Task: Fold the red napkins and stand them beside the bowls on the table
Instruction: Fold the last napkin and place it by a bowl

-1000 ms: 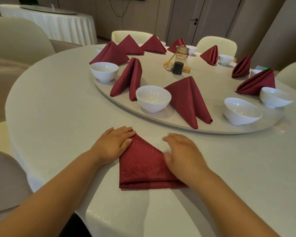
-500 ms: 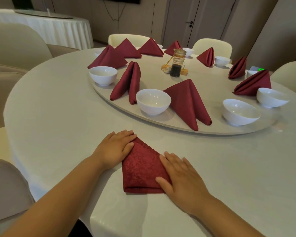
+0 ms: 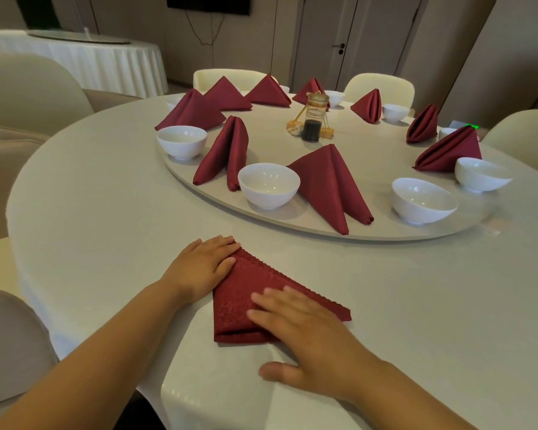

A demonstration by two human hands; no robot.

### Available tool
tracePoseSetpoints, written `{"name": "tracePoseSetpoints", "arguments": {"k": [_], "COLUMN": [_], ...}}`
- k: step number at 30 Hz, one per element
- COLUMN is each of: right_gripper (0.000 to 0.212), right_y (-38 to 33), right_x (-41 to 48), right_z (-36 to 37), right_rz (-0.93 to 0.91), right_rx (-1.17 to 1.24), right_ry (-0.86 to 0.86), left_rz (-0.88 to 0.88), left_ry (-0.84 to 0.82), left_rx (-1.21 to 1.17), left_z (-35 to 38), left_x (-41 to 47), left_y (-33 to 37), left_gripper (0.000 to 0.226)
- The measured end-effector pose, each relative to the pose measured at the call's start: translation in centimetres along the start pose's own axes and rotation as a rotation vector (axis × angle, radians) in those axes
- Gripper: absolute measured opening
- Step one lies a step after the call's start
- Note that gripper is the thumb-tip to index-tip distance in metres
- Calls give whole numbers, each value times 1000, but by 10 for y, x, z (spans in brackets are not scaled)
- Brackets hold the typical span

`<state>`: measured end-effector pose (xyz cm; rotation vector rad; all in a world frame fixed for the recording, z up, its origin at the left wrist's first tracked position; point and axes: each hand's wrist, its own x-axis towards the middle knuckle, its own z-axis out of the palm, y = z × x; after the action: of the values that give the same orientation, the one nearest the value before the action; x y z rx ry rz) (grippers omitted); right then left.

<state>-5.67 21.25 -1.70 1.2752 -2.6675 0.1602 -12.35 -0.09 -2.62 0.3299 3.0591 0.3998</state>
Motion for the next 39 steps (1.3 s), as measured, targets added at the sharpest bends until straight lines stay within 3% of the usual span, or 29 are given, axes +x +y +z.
{"name": "tracePoseSetpoints", "arguments": {"k": [4, 7, 11, 13, 16, 18, 20, 21, 23, 25, 28, 29, 31, 35, 39], "right_gripper": [45, 37, 30, 29, 37, 25, 20, 19, 20, 26, 30, 29, 26, 20, 27], "right_y": [-2, -2, 1, 4, 13, 24, 33, 37, 45, 55, 70, 75, 86, 106, 116], "right_x": [13, 15, 18, 19, 23, 23, 24, 24, 22, 19, 12, 8, 3, 0, -2], "right_z": [7, 10, 12, 7, -3, -10, -16, -19, -26, -34, -44, -46, -47, -39, -25], "right_rz": [-11, -42, -25, 39, 221, 302, 347, 362, 395, 424, 466, 487, 512, 552, 568], "right_rx": [124, 135, 184, 256, 425, 583, 685, 730, 821, 903, 959, 972, 988, 872, 803], "right_ry": [30, 112, 170, 173, 188, 207, 247, 276, 337, 392, 479, 521, 587, 655, 688], "left_rz": [18, 38, 90, 74, 107, 165, 197, 243, 272, 225, 122, 138, 151, 202, 309], "left_ry": [59, 205, 476, 383, 120, 27, 47, 104, 265, 324, 278, 305, 389, 499, 429], "left_rx": [-46, -177, -319, -506, -658, -541, -389, -364, -349, -308, -463, -510, -574, -516, -461], "left_z": [2, 2, -6, -12, -21, -24, -22, -21, -16, -15, -16, -15, -10, 7, 27], "left_x": [-2, -7, -24, -39, -62, -67, -64, -58, -41, -25, 0, 7, 23, 50, 64], "left_y": [-1, -3, 1, 9, 20, 27, 32, 36, 41, 53, 77, 86, 100, 122, 121], "left_gripper": [79, 89, 59, 25, 11, 56, 68, 53, 50, 54, 3, 11, 5, 25, 52]}}
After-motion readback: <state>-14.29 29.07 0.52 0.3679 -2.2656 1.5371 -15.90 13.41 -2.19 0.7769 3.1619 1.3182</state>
